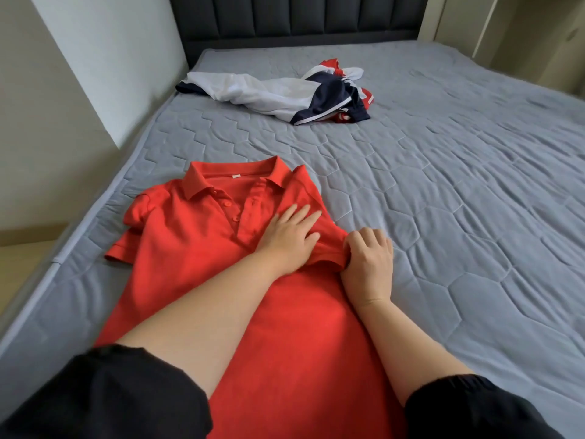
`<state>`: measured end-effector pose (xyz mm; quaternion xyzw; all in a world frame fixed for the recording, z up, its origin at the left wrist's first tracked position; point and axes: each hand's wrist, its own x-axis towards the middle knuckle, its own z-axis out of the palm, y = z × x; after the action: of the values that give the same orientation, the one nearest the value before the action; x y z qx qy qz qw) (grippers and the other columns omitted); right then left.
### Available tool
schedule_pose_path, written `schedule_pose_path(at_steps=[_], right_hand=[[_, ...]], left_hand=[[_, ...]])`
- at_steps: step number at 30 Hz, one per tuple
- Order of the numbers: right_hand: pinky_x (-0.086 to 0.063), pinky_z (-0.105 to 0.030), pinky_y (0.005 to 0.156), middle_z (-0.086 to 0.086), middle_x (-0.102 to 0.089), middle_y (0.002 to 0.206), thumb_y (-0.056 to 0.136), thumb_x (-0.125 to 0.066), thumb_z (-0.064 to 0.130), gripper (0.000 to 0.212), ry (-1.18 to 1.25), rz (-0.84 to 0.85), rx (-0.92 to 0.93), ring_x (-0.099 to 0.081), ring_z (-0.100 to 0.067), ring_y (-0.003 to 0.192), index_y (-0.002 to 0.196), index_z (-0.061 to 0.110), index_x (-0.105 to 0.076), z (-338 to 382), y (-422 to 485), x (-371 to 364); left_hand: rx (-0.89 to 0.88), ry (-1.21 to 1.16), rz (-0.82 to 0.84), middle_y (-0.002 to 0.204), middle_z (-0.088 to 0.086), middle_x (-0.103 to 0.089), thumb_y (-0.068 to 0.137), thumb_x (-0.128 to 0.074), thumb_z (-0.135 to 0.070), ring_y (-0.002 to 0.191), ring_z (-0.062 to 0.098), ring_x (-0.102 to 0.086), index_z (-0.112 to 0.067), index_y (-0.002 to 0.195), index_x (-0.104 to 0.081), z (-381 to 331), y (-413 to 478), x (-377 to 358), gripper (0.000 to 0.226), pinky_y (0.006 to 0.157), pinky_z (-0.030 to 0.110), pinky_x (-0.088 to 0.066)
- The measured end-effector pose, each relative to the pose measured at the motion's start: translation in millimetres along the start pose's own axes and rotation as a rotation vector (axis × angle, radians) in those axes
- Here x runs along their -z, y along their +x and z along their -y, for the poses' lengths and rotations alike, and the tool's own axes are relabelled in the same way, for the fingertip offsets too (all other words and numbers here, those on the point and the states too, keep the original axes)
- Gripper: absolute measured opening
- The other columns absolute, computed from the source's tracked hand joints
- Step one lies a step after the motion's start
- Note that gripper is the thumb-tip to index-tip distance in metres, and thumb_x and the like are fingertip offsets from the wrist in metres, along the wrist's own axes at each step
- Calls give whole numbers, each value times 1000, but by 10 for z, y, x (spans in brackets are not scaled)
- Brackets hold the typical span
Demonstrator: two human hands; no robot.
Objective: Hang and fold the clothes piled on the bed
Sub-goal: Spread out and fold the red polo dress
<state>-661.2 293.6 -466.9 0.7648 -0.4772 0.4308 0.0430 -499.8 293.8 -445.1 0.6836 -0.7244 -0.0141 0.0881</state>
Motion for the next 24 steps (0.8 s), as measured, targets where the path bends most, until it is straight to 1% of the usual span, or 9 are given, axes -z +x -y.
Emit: schedule_pose_path(at_steps=[3,5,9,12,14,16,19,21,24], right_hand=[[-39,-35,56,-10,-52,56,51,-52,-11,18,68,1,-4,-49,-31,52,60,4,-53,20,-24,12],[-37,-33,56,-12,-54,55,55,-53,-15,18,111,16,-114,-47,-32,49,62,2,-53,20,-21,4],[-30,-32,60,1,-54,62,80,-48,5,8,341,80,-639,-48,-24,65,75,11,-51,-51,25,56],[-27,-36,54,4,-38,52,86,-47,24,32,426,133,-759,-37,-18,56,59,16,-35,-90,112,106],[-25,-35,48,3,-27,45,86,-51,40,50,378,282,-789,-30,-19,48,51,17,-25,-73,188,122],[-26,-33,46,-1,-29,43,81,-60,43,54,284,456,-777,-31,-19,44,47,14,-30,-74,253,130],[-34,-31,52,-10,-48,56,76,-66,22,33,188,548,-699,-47,-23,54,57,-3,-56,-91,231,161],[-39,-32,63,-13,-55,82,78,-63,15,20,119,459,-615,-55,-28,75,73,-5,-64,-58,111,169],[-43,-41,75,-17,-54,105,81,-59,3,11,-43,243,-285,-52,-35,92,92,0,-61,59,-73,166]], left_hand=[[80,20,-20,161,-4,-10,99,-30,-41,147,12,-5,-28,152,-14,69,-140,-254,57,118,36,-5],[72,3,-51,160,-4,-11,98,-32,-41,147,12,-5,-29,152,-16,90,-127,-271,58,118,36,-5],[69,15,-72,161,-4,-10,96,-35,-43,147,12,-4,-29,152,-15,65,-129,-271,61,118,36,-4],[65,8,-58,161,-4,-6,95,-35,-46,147,12,-1,-31,152,-11,81,-118,-276,64,119,37,-3],[51,-7,-38,161,-4,-4,94,-36,-49,147,12,-1,-32,152,-10,91,-105,-261,66,119,37,-3],[42,-19,-31,161,-4,-4,93,-38,-50,147,12,0,-34,152,-9,97,-112,-266,68,119,38,-3],[35,-18,-43,161,-4,-3,91,-40,-51,147,12,0,-35,152,-9,96,-125,-265,70,119,39,-3],[29,-19,-50,161,-4,-3,91,-40,-51,147,12,0,-35,152,-9,101,-120,-261,70,119,39,-3],[27,-26,-67,161,-4,-5,92,-41,-48,147,12,-1,-34,152,-10,107,-110,-271,69,119,38,-4]])
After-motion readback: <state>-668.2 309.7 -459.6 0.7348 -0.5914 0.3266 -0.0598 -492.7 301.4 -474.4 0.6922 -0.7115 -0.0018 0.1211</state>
